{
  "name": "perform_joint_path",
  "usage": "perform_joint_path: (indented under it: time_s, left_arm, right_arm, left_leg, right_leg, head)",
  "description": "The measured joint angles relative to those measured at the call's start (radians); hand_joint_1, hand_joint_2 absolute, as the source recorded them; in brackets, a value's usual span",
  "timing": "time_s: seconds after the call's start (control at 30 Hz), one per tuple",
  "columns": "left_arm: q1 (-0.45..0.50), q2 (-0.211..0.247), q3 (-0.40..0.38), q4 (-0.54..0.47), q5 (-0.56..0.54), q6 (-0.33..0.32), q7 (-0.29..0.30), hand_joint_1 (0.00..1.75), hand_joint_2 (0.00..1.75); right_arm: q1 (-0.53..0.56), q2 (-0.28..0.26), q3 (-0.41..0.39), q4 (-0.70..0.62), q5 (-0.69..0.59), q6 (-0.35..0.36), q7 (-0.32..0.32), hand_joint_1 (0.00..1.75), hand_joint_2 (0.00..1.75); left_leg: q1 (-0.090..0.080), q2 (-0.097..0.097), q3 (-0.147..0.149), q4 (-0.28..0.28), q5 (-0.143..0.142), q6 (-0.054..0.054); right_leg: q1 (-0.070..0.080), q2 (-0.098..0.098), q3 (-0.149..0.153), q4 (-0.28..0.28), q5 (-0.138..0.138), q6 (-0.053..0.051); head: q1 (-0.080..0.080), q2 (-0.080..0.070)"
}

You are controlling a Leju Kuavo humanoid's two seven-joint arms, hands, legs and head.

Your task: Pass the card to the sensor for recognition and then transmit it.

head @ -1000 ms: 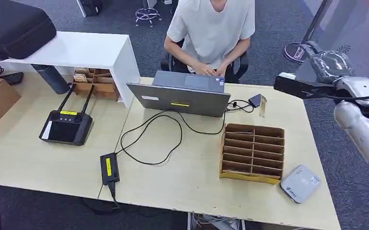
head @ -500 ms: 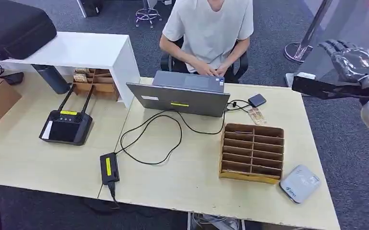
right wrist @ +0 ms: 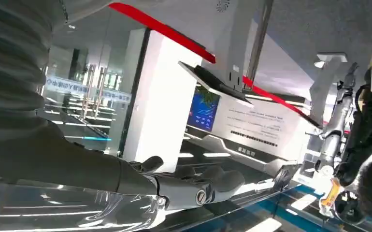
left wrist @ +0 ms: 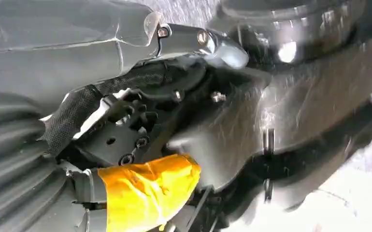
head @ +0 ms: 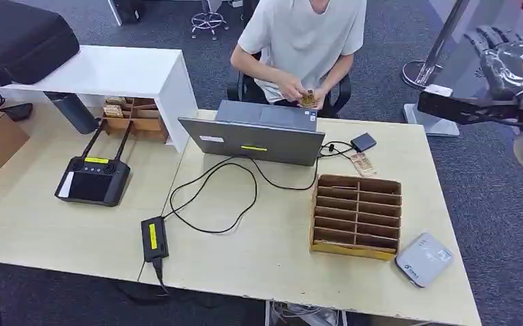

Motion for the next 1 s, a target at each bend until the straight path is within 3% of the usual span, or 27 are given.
perform_joint_path:
  time_s: [0.17,0.33,0.9,1.0]
  left_arm:
    - [-0.003,-0.02,0.0,0.01,0.002,0.076,-0.018,0.0,1.75]
    - [-0.002,-0.029,0.0,0.008,0.002,0.096,-0.021,0.0,1.75]
    - [-0.001,-0.032,0.0,0.008,0.002,0.098,-0.022,0.0,1.75]
    - [-0.006,-0.024,-0.002,0.017,0.002,0.037,-0.01,0.0,1.75]
  right_arm:
    - [-0.028,0.05,0.016,0.058,0.011,-0.008,-0.003,0.0,1.75]
    - [-0.034,0.07,0.027,0.083,0.012,-0.01,-0.005,0.0,1.75]
    - [-0.044,0.09,0.035,0.115,0.017,-0.01,-0.005,0.0,1.75]
    - [-0.045,0.101,0.037,0.118,0.019,-0.008,-0.006,0.0,1.75]
  left_leg:
    - [0.0,-0.001,0.0,0.0,0.0,0.0]
    - [0.0,-0.001,-0.001,0.0,0.0,0.0]
    - [0.0,-0.001,-0.001,0.0,0.0,0.0]
    - [0.0,-0.001,0.0,0.0,0.0,0.0]
  right_leg:
    - [0.0,-0.001,0.0,0.0,0.0,0.0]
    - [0.0,-0.001,0.0,0.0,0.0,0.0]
    - [0.0,-0.001,0.0,0.0,0.0,0.0]
    - [0.0,0.0,0.0,0.0,0.0,0.0]
  head:
    - [0.0,0.0]
    - [0.0,0.0]
    - [0.0,0.0]
    - [0.0,0.0]
